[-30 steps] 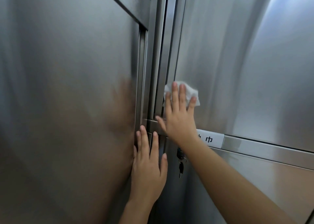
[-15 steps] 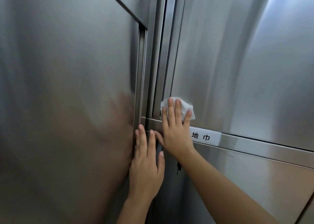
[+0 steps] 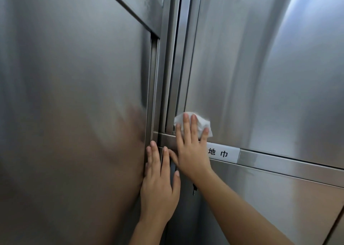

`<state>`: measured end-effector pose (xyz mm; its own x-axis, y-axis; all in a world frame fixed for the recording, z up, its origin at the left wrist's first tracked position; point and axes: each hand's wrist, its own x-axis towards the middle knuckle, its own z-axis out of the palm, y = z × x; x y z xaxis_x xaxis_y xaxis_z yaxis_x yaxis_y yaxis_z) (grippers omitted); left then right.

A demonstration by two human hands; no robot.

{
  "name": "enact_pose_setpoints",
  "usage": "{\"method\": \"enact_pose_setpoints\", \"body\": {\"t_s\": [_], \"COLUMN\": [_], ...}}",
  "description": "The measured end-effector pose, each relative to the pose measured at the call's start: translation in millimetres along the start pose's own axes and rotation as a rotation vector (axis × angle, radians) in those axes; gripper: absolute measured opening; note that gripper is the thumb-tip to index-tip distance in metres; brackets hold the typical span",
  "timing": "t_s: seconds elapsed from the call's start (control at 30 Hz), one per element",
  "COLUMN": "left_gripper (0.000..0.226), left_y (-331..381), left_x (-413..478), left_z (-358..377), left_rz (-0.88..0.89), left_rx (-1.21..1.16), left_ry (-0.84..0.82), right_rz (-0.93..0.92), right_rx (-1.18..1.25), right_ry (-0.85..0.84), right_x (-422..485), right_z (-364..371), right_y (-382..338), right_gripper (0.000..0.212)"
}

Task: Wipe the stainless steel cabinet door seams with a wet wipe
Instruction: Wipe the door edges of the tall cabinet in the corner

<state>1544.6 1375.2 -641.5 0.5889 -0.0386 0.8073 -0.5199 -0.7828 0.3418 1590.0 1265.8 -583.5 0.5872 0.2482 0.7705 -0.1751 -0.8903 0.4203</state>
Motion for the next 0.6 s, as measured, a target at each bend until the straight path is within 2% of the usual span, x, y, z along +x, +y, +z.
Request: {"method": "enact_pose_setpoints", "body": {"t_s": [0.13,0.27,0.37,0.47,0.6], "left_gripper": [0.062,0.062,0.061,0.063,0.065], "left_y": [0,2,3,2,13], "left_x": [-1,1,1,0,3], "left_z": [0,0,1,1,0], "left_rz": [0.003,-0.024,-0.036,-0.034,-0.079], "left_rx": [0.017,0.027,0.018,0.015,-0.043], "left_ry": [0.002,-0.008,-0.004,0.0,0.003], "right_rz": [-0.081,0.008,0.029,-0.028,-0.042], "right_rx": [-0.076,-0.032,0.047,0.022,0.01], "right_ry": [-0.015,0.01,-0.003,-0.031,-0.058], "right_x": [19,56,38,2,1], "right_z": [-9,-21,-14,-1,-5], "right_y": [18,30,19,7,8], "right_gripper": [0.077,0.078,0.077,0.076,0.076]}}
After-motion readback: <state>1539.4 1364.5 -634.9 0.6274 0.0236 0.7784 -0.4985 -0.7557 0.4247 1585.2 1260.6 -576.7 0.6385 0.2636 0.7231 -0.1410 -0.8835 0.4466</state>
